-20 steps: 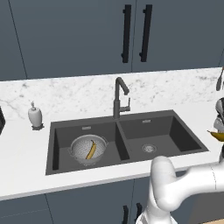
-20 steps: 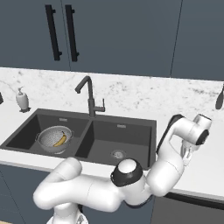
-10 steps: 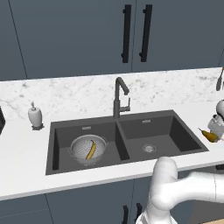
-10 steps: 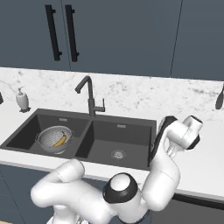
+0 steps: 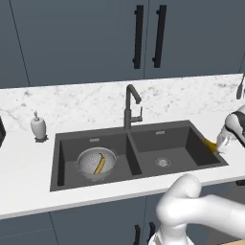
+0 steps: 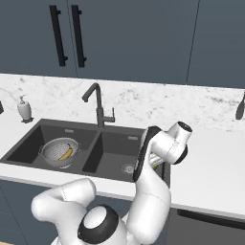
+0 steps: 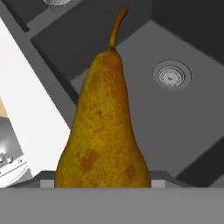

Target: Put the colander in the sink, put the banana, pear in the colander, and turn on the sink faucet and pour water over the colander.

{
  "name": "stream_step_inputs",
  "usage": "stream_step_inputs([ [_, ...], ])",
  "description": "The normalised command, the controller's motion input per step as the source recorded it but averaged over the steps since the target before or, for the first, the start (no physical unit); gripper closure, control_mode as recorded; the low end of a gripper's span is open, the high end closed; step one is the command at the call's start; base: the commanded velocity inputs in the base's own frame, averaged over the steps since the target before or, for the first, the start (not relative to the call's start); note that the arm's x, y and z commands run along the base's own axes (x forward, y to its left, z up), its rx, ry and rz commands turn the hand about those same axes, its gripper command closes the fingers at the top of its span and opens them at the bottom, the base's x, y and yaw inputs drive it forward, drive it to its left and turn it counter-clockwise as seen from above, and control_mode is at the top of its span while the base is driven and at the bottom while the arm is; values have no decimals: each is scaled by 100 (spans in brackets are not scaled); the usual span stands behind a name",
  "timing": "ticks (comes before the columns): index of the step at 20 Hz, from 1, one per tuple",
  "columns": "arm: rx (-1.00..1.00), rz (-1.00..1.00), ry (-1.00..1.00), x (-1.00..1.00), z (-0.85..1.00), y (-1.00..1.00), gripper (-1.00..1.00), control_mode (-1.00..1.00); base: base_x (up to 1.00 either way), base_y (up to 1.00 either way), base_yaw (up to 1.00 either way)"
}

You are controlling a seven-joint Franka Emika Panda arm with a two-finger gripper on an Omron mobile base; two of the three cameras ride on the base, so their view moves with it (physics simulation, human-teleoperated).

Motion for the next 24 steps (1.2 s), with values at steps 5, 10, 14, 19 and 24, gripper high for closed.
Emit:
stream_step_inputs([
  [5,0,-21,11,-10,10,100,100,-100,0,0,0],
  [10,0,-22,1,-8,1,100,100,-100,0,0,0],
  [14,0,-18,13,-14,23,95,100,-100,0,0,0],
  [19,0,-16,17,-8,15,95,100,-100,0,0,0],
  [24,0,-13,7,-4,14,100,100,-100,0,0,0],
])
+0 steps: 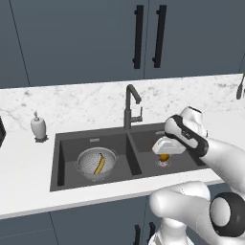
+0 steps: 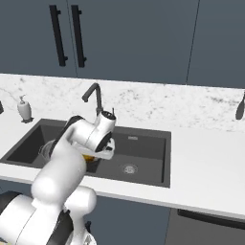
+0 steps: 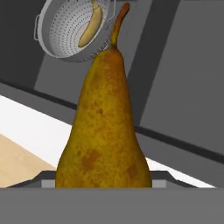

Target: Put the colander in the sink, put the banana, pear in the colander, and turn on the sink faucet and pour water over the colander.

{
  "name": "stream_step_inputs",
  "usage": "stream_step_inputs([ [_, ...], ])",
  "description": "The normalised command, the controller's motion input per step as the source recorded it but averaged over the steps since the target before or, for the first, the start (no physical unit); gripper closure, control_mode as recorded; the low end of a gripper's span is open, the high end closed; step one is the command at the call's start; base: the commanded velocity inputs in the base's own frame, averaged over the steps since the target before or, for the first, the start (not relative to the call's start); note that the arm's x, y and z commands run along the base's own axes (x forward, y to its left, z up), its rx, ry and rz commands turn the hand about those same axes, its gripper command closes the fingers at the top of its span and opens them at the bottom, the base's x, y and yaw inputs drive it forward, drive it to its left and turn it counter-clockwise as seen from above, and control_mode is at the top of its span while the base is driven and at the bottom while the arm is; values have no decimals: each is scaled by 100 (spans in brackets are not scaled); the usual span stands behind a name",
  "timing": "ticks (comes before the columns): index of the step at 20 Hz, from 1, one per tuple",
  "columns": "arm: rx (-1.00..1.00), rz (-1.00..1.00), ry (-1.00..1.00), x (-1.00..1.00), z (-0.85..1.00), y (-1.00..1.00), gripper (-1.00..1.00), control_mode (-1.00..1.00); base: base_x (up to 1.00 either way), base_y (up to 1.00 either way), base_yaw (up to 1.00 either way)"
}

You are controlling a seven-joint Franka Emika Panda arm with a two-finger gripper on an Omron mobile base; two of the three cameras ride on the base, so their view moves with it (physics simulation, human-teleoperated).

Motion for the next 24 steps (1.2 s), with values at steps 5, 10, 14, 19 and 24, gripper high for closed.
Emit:
stream_step_inputs([
  [5,-4,-12,3,1,0,100,100,-100,0,0,0],
  [10,-8,-11,9,13,0,100,100,-100,0,0,0],
  [14,-17,-11,12,32,0,100,100,-100,0,0,0],
  [19,-19,-9,8,40,0,84,100,-100,0,0,0],
  [24,-13,-8,3,38,0,42,100,-100,0,0,0],
])
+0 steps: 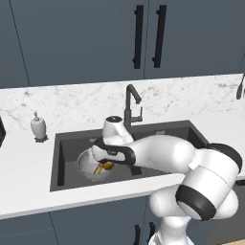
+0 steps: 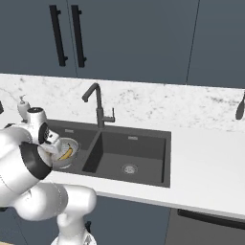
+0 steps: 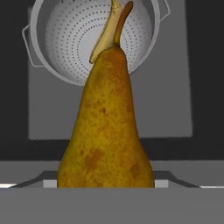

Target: Put the colander in the sink, put the banana, pear in the colander, and turn on the sink faucet and pour water over the colander.

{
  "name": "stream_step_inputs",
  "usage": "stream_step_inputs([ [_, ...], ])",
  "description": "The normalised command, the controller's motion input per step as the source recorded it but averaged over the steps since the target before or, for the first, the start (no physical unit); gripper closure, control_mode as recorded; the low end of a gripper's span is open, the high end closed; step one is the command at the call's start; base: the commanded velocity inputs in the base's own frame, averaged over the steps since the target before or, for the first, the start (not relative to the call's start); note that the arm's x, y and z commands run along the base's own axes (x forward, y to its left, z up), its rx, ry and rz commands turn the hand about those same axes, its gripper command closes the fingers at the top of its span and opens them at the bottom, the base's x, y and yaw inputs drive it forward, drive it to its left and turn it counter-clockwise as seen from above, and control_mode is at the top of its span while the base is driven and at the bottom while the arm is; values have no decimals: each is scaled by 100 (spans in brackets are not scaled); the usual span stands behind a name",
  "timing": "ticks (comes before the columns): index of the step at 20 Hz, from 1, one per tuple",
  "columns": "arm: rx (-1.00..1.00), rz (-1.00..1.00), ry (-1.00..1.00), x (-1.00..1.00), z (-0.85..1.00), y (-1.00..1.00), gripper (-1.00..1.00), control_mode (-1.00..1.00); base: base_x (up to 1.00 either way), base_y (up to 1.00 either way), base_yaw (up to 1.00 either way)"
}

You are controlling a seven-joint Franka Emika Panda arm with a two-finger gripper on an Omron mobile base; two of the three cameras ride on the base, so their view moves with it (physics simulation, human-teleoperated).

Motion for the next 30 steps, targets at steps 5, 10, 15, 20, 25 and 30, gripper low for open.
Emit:
stream_step_inputs([
  [5,-11,-6,2,42,0,35,100,-100,0,0,0],
  [10,-8,-4,0,39,-12,21,100,-100,0,0,0],
  [15,0,0,0,37,-22,0,100,-100,0,0,0],
  [20,0,0,0,35,-27,1,100,-100,0,0,0],
  [25,0,0,-3,33,-39,7,100,-100,0,0,0],
  [30,0,0,-1,35,-40,6,100,-100,0,0,0],
])
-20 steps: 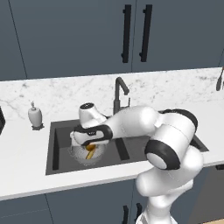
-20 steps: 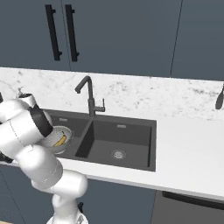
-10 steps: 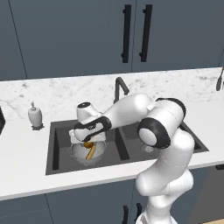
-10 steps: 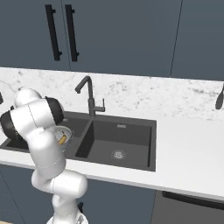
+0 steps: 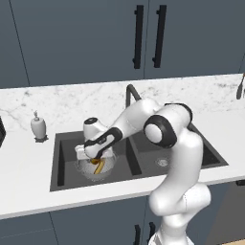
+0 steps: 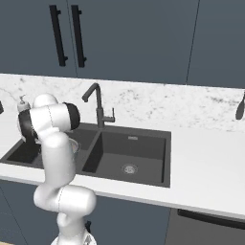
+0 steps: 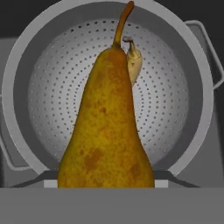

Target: Put the colander in the sink, put the banana, pear in the colander, and turn on the sink faucet and pour water over the colander.

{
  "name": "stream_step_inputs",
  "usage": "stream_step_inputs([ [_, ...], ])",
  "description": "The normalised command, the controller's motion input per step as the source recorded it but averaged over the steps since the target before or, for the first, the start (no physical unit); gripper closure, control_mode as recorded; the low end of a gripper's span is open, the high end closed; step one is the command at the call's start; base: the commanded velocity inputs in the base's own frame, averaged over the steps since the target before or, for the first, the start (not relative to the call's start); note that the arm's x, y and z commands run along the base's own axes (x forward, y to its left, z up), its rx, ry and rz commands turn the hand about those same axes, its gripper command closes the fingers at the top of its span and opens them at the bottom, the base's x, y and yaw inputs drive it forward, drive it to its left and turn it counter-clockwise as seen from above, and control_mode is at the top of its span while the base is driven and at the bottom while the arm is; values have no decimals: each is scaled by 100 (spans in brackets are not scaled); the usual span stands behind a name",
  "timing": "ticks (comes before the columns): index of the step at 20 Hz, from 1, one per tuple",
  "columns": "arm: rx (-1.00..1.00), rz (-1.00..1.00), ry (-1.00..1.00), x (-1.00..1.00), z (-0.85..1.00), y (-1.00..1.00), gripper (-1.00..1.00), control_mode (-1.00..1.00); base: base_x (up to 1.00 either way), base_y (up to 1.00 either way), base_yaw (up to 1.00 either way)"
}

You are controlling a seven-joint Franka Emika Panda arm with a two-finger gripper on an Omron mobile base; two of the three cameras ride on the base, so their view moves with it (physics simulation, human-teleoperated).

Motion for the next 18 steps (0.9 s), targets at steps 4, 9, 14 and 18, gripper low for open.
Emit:
stream_step_inputs([
  [4,0,0,0,41,-36,14,100,-100,0,0,0],
  [9,-1,0,0,30,-33,21,100,-100,0,0,0],
  [14,0,0,0,20,-37,18,100,-100,0,0,0],
  [18,0,0,0,12,-40,6,-100,-100,0,0,0],
])
